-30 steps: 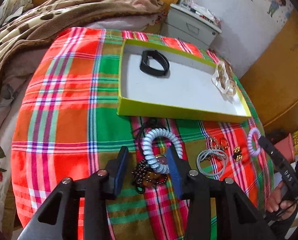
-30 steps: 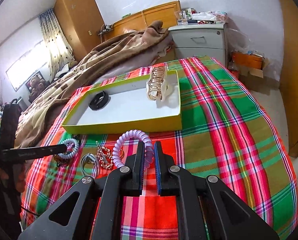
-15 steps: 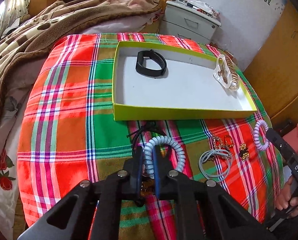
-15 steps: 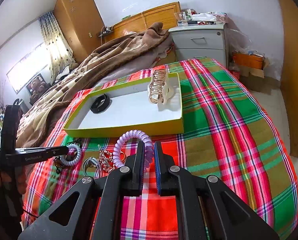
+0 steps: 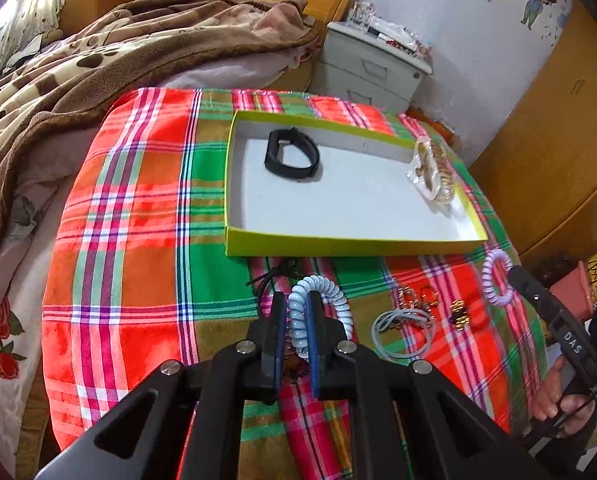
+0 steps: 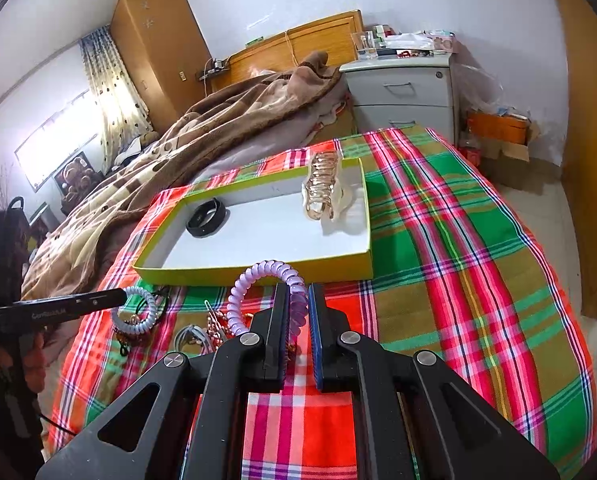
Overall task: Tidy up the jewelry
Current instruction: 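Carry both coil ties into the box lid and release them from both grippers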
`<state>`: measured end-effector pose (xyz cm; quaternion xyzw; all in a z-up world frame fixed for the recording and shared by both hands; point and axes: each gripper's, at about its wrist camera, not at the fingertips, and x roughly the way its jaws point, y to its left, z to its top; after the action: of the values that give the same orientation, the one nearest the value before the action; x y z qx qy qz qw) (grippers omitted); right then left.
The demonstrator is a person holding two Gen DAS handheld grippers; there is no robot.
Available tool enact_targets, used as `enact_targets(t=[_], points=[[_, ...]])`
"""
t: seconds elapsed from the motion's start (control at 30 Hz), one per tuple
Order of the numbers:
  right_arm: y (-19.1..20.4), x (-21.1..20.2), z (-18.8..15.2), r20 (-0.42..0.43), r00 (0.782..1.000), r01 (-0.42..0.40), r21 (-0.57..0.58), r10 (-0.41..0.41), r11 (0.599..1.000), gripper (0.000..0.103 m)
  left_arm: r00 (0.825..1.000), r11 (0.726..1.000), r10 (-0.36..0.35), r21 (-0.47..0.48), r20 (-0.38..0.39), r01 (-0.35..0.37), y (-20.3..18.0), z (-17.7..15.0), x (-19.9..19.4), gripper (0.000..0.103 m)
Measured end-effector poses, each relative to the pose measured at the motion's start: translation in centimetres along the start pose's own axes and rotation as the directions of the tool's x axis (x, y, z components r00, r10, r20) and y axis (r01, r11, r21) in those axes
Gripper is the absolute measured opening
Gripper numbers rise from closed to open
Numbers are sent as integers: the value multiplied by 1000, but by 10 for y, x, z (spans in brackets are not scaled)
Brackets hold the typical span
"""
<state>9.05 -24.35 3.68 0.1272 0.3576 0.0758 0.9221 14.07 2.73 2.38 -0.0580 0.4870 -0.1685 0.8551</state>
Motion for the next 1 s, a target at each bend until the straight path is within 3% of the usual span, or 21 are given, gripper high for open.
enact_targets(t=[0.47, 0.87, 1.0], points=[[22, 16, 35, 13, 1000, 13, -43, -13, 999, 9, 997, 999, -18, -31, 70, 20, 6, 29, -17, 10], [36, 69, 71, -36, 999, 33, -69, -35, 997, 9, 995, 997, -33, -64, 89, 39, 4, 66, 4, 10], [39, 90, 82, -64, 997, 27, -74, -32, 997, 9, 997, 998, -8, -67, 81, 13, 3, 74, 17, 10]])
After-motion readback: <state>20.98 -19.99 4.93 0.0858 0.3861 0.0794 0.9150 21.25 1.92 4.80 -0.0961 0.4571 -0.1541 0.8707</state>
